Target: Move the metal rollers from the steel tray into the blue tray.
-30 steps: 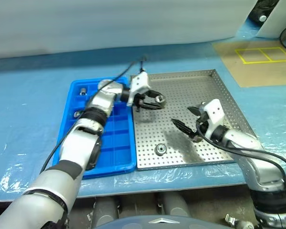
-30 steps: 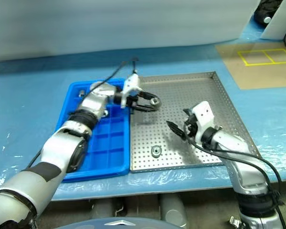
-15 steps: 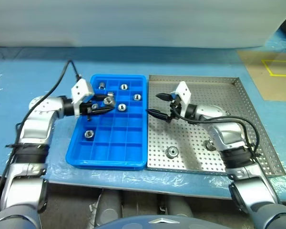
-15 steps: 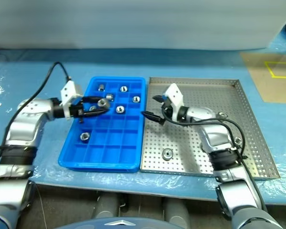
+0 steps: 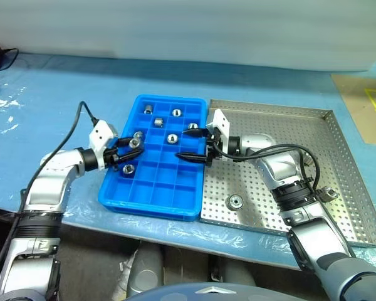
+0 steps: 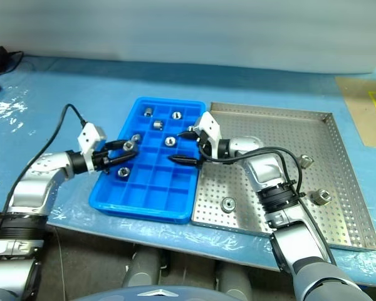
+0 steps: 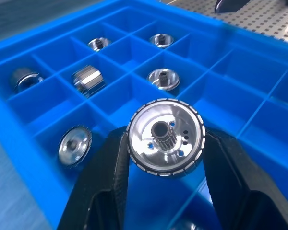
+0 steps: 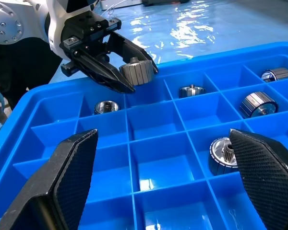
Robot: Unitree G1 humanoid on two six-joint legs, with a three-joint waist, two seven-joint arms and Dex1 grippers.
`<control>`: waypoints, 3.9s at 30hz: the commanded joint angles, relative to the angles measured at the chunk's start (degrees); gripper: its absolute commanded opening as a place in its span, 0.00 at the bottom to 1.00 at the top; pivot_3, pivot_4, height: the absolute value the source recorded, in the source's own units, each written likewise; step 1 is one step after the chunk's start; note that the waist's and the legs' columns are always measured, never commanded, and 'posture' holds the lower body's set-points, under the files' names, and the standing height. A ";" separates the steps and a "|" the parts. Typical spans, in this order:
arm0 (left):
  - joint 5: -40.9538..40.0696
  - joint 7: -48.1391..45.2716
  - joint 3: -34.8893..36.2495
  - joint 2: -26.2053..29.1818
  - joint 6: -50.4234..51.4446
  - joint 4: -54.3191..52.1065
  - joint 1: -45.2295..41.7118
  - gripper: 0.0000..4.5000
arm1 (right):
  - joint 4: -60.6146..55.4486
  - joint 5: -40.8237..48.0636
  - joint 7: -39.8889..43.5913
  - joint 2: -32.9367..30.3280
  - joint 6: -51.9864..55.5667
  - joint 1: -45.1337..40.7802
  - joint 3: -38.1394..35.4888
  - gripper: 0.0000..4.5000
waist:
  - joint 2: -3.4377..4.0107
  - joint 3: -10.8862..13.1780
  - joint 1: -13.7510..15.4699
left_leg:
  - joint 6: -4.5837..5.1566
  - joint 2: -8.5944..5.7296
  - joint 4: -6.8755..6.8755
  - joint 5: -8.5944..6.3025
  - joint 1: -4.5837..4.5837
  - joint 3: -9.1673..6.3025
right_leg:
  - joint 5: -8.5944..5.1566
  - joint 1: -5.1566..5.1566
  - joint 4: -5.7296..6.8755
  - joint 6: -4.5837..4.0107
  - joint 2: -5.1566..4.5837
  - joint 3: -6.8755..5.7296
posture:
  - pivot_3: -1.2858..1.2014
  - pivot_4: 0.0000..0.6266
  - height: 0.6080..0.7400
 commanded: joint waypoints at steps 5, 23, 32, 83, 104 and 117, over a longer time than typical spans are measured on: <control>1.69 -0.16 -4.52 -0.91 -3.75 4.18 -3.22 0.42 | -3.86 -0.23 -1.74 -0.77 -0.10 1.96 -1.79 1.00 | -0.01 -0.01 -0.59 | -0.08 0.00 -0.13 0.05 0.09 0.00 | -0.02 -0.04 0.02 -0.01 0.03 0.04 | 0.57 0.24 1.00; 0.20 -1.45 -8.46 -8.37 -4.11 8.00 -17.93 0.85 | -9.24 0.35 -6.36 -3.77 2.27 5.54 -5.37 1.00 | -0.05 0.00 -0.48 | -0.21 -0.02 -0.08 0.14 0.02 0.02 | -0.05 -0.06 0.08 -0.07 0.03 0.04 | 0.51 0.24 1.00; 4.70 -16.19 -18.58 -18.88 -15.51 28.57 -32.78 0.85 | -24.84 3.45 -13.29 -12.53 10.18 17.65 -17.99 1.00 | -0.09 -0.03 -2.82 | 0.13 -0.12 0.01 0.18 0.08 0.10 | -0.03 0.03 0.00 -0.03 0.03 0.19 | 0.39 0.24 1.00; 22.14 -24.55 -33.87 -28.63 -47.32 58.20 -33.98 0.43 | -54.05 11.04 -31.84 -13.08 21.08 50.39 -36.78 1.00 | 0.05 -0.19 -16.80 | 1.15 -0.60 0.74 -0.70 0.55 0.05 | -0.24 1.36 -1.09 0.62 -0.30 0.32 | 0.26 0.24 1.00; 13.26 -17.97 -17.51 -20.03 -35.97 40.13 -34.62 0.42 | -36.91 9.67 -24.50 -16.29 16.15 28.48 -23.99 1.00 | 0.11 -0.20 -14.23 | 1.41 -0.44 0.63 -0.60 -0.11 0.01 | 0.05 0.54 -0.78 0.31 -0.22 0.19 | 0.38 0.24 1.00; 2.84 -15.48 -8.08 1.73 -9.98 -0.43 -16.83 0.42 | -20.75 6.96 -13.66 -11.53 9.31 11.74 -10.47 1.00 | 0.18 -0.16 -6.64 | 0.99 -0.12 0.36 -0.35 -0.02 0.12 | -0.06 0.24 -0.29 0.07 -0.04 0.14 | 0.49 0.24 1.00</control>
